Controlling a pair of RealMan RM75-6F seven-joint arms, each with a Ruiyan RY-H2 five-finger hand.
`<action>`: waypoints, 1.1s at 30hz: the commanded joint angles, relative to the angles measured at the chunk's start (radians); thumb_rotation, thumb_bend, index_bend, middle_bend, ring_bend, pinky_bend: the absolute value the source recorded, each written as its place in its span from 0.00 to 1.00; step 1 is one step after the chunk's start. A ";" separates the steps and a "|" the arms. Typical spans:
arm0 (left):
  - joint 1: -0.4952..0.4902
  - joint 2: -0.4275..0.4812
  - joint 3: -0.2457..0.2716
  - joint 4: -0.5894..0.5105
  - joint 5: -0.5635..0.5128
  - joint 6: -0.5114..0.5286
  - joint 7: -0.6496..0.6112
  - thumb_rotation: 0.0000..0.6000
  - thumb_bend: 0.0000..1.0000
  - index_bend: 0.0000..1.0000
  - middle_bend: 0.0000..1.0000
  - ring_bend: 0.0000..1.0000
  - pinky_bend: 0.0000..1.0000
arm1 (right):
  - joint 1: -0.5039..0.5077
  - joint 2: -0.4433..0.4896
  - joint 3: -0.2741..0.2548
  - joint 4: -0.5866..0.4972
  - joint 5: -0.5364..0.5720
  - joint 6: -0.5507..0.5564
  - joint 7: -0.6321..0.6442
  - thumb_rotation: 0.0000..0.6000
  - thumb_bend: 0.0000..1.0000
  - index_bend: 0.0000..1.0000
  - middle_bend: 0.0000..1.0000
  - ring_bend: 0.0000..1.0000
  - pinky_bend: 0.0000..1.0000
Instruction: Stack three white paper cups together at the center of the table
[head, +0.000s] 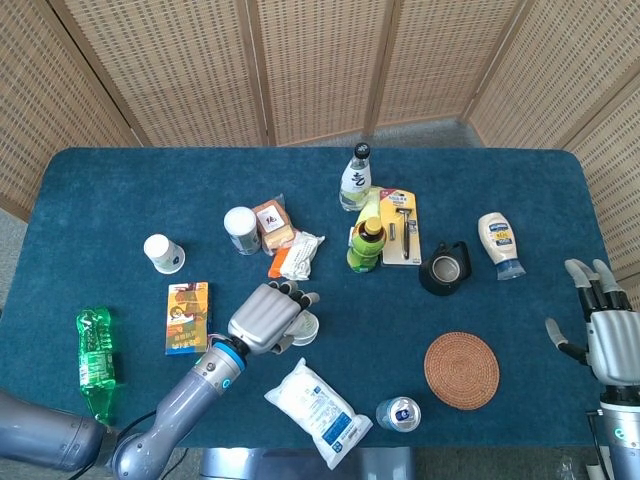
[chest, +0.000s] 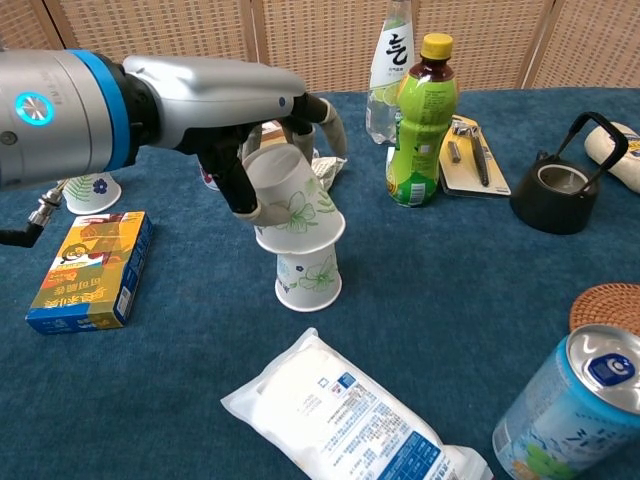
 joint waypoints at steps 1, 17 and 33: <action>-0.011 -0.009 0.003 0.009 -0.007 0.009 0.002 1.00 0.36 0.19 0.39 0.23 0.41 | 0.002 0.000 0.001 0.001 0.001 -0.002 0.003 1.00 0.35 0.07 0.15 0.00 0.22; -0.048 -0.058 0.024 0.066 0.002 0.057 -0.011 1.00 0.36 0.01 0.00 0.00 0.29 | 0.000 0.003 0.002 0.000 -0.002 0.001 0.014 1.00 0.36 0.07 0.15 0.00 0.22; -0.006 -0.021 0.086 0.062 0.122 0.124 -0.018 1.00 0.36 0.00 0.00 0.00 0.28 | -0.002 0.005 0.001 -0.005 -0.003 0.000 0.018 1.00 0.36 0.07 0.15 0.00 0.22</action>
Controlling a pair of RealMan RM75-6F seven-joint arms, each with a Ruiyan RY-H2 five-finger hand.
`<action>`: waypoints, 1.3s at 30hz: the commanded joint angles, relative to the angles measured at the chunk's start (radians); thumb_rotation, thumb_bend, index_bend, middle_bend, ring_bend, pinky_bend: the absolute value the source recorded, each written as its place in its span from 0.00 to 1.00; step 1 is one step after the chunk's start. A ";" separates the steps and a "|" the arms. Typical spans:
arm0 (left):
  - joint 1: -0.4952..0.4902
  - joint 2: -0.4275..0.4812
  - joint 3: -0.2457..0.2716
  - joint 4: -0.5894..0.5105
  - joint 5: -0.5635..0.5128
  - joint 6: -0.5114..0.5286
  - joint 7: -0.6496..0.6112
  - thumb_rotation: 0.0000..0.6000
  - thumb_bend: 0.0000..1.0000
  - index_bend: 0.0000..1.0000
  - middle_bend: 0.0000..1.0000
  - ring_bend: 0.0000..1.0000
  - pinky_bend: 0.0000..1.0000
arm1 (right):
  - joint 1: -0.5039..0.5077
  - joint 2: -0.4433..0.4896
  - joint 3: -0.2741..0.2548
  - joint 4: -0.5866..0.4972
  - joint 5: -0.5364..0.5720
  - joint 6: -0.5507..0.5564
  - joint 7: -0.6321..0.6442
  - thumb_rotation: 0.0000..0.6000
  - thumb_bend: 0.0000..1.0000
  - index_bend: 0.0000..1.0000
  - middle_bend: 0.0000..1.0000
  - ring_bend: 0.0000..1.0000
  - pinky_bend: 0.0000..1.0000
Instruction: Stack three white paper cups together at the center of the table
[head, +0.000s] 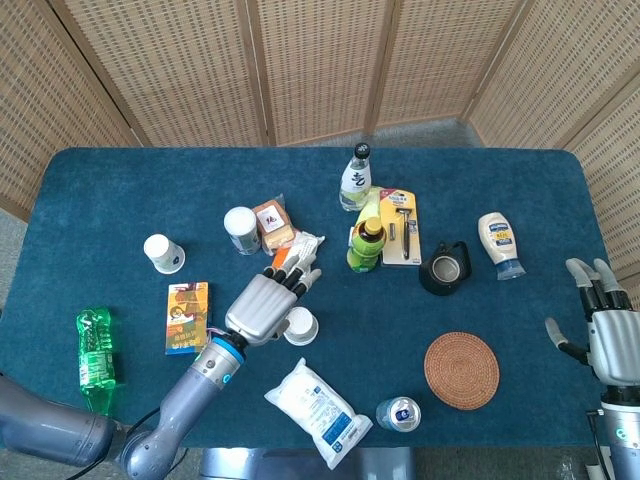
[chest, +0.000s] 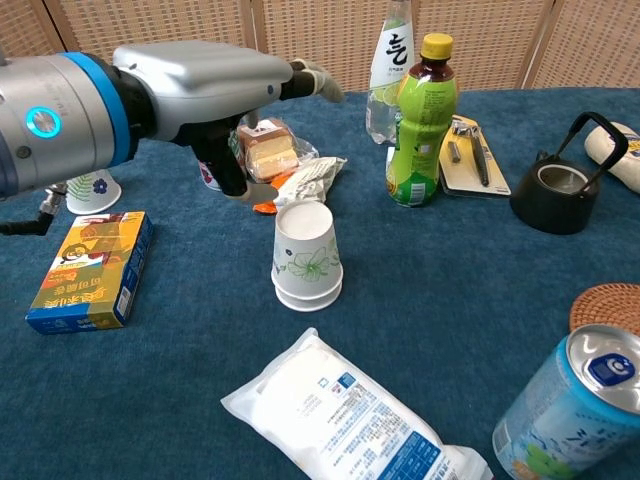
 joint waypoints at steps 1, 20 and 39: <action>0.017 0.029 0.022 -0.017 0.032 0.015 0.002 1.00 0.36 0.00 0.00 0.00 0.28 | 0.000 0.001 -0.001 0.001 0.000 -0.001 0.003 1.00 0.35 0.07 0.15 0.00 0.22; 0.228 0.460 0.144 -0.011 0.163 -0.010 -0.291 1.00 0.36 0.00 0.00 0.00 0.28 | 0.009 -0.020 -0.023 -0.003 -0.029 -0.015 -0.032 1.00 0.35 0.07 0.15 0.00 0.22; 0.192 0.406 0.086 0.291 -0.145 -0.227 -0.265 1.00 0.36 0.00 0.00 0.00 0.27 | 0.008 -0.020 -0.021 0.001 -0.023 -0.015 -0.021 1.00 0.36 0.07 0.15 0.00 0.22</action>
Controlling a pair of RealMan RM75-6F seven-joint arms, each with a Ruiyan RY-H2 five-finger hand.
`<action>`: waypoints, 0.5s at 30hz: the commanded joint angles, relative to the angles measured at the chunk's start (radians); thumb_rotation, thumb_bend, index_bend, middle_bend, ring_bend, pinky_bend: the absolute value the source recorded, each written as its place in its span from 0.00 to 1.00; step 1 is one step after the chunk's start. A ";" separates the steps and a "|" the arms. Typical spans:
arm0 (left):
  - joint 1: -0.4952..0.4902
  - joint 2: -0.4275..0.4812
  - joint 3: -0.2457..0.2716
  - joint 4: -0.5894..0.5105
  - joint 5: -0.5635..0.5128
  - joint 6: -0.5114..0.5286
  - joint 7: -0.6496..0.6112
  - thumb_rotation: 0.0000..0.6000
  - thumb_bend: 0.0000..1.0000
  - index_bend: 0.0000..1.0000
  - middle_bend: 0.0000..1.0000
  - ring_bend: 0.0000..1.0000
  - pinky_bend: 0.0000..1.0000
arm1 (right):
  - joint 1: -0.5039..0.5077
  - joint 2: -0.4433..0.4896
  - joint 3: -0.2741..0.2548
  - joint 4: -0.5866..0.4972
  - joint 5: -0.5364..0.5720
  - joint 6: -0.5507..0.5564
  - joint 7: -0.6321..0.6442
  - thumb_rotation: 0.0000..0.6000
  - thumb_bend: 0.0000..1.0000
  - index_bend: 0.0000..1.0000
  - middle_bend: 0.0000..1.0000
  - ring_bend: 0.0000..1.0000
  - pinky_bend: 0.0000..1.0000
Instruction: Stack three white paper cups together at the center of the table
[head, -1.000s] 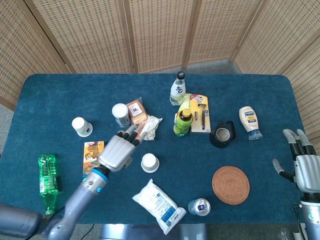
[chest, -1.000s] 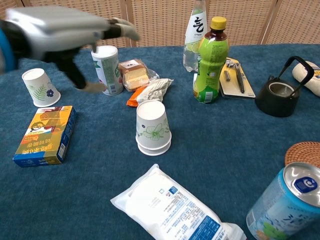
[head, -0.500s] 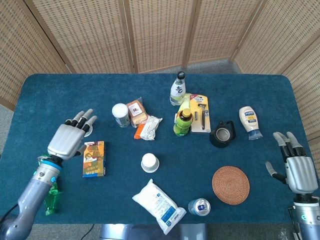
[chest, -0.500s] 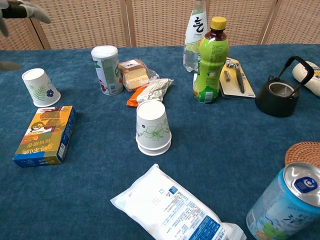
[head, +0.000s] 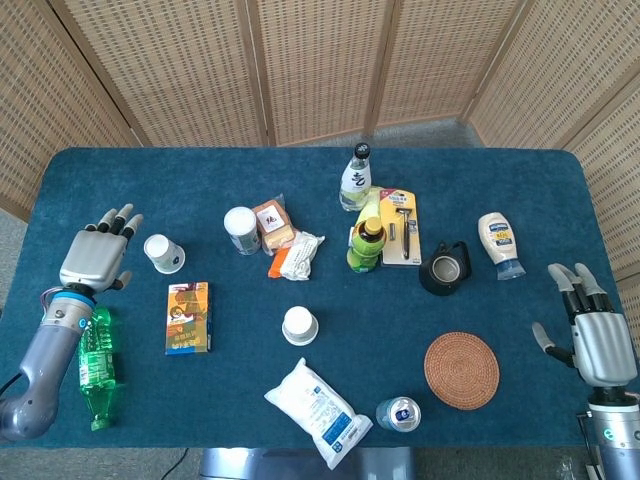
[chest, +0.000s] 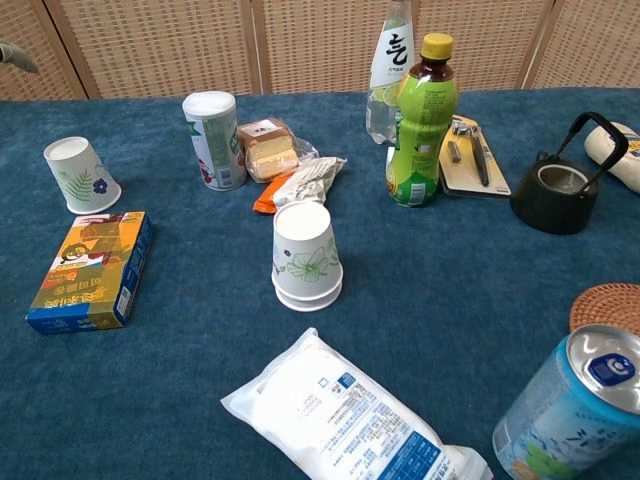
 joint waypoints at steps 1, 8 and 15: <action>-0.015 -0.034 -0.009 0.046 -0.050 -0.034 0.021 1.00 0.36 0.00 0.00 0.00 0.26 | 0.000 0.000 0.000 0.000 0.000 0.000 0.001 1.00 0.36 0.07 0.15 0.00 0.22; -0.008 -0.105 -0.014 0.137 -0.078 -0.076 -0.007 1.00 0.36 0.00 0.00 0.00 0.26 | 0.000 0.000 0.001 0.004 0.003 -0.002 0.003 1.00 0.36 0.07 0.15 0.00 0.22; 0.002 -0.167 -0.022 0.221 -0.056 -0.104 -0.046 1.00 0.36 0.00 0.00 0.00 0.26 | 0.002 -0.005 -0.004 0.009 -0.003 -0.005 0.003 1.00 0.35 0.07 0.15 0.00 0.22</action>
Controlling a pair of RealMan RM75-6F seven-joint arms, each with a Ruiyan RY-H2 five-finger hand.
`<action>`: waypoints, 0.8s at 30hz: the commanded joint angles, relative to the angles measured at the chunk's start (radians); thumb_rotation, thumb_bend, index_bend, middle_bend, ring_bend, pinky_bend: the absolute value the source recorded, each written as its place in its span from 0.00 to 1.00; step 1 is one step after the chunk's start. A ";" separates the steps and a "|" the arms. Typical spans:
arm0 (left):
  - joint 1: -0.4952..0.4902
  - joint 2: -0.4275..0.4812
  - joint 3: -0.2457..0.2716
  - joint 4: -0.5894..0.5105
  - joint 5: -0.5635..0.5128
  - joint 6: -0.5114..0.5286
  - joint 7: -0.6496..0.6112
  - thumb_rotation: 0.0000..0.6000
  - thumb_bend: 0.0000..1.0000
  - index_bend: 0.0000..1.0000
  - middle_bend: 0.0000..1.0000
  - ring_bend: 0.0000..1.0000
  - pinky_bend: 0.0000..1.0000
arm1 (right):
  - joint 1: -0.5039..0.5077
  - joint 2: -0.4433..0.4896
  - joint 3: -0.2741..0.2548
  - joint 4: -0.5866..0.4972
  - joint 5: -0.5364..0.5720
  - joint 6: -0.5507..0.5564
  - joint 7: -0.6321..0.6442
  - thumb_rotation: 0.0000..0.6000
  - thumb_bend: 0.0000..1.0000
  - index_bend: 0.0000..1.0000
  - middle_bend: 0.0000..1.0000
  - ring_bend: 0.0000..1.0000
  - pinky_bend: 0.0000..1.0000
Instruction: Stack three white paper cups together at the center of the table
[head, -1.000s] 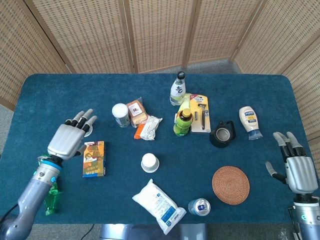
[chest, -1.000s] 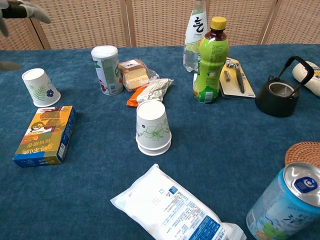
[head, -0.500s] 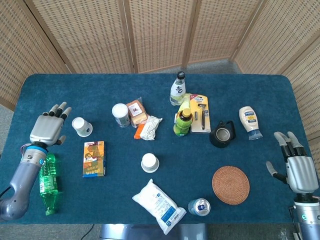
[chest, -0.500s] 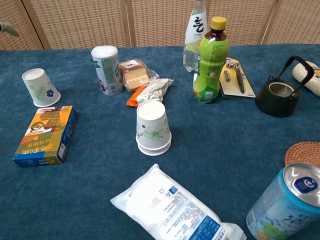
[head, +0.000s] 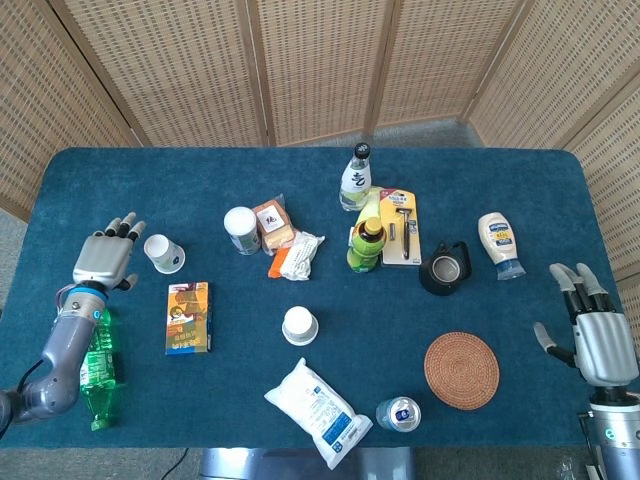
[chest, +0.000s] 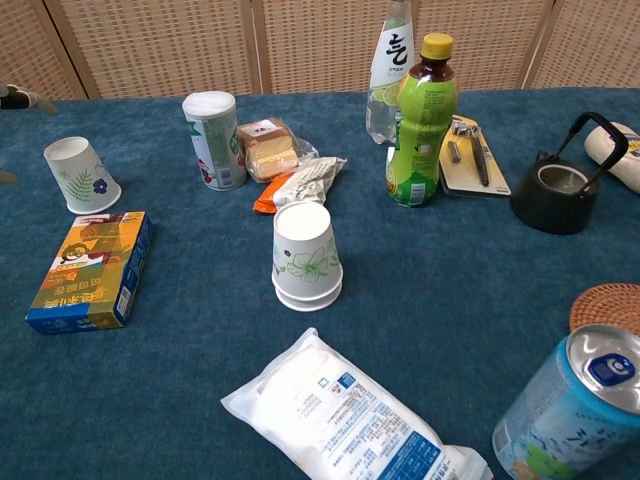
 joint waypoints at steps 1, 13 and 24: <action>0.001 -0.025 -0.007 0.030 0.012 -0.007 -0.011 1.00 0.36 0.00 0.00 0.00 0.26 | 0.000 -0.002 -0.002 0.000 -0.005 0.003 -0.002 1.00 0.36 0.07 0.15 0.00 0.22; -0.028 -0.112 -0.025 0.106 -0.026 -0.017 0.042 1.00 0.36 0.02 0.02 0.01 0.34 | -0.002 0.001 0.003 0.002 0.002 0.006 0.010 1.00 0.36 0.07 0.15 0.00 0.22; -0.034 -0.170 -0.037 0.180 -0.058 -0.012 0.074 1.00 0.37 0.13 0.22 0.21 0.47 | -0.002 0.004 0.006 0.005 0.006 0.007 0.020 1.00 0.36 0.07 0.16 0.00 0.22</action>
